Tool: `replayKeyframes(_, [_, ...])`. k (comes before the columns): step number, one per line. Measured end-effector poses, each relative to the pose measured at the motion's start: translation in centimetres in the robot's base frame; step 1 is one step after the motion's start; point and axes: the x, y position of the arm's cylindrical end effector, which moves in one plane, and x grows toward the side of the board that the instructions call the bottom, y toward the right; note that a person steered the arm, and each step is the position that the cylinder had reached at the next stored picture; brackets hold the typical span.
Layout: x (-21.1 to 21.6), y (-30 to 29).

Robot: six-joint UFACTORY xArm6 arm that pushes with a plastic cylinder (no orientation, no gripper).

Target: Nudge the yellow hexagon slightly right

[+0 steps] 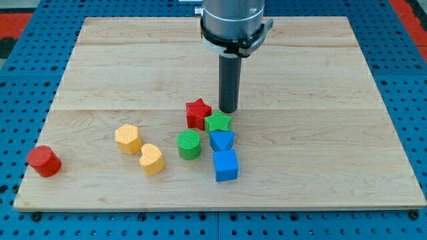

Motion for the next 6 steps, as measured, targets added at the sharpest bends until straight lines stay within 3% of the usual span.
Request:
replayKeyframes(2, [-0.1, -5.2])
replayKeyframes(3, [-3.1, -8.5])
replayKeyframes(4, [-0.1, -17.3])
replayKeyframes(6, [5.8, -22.1])
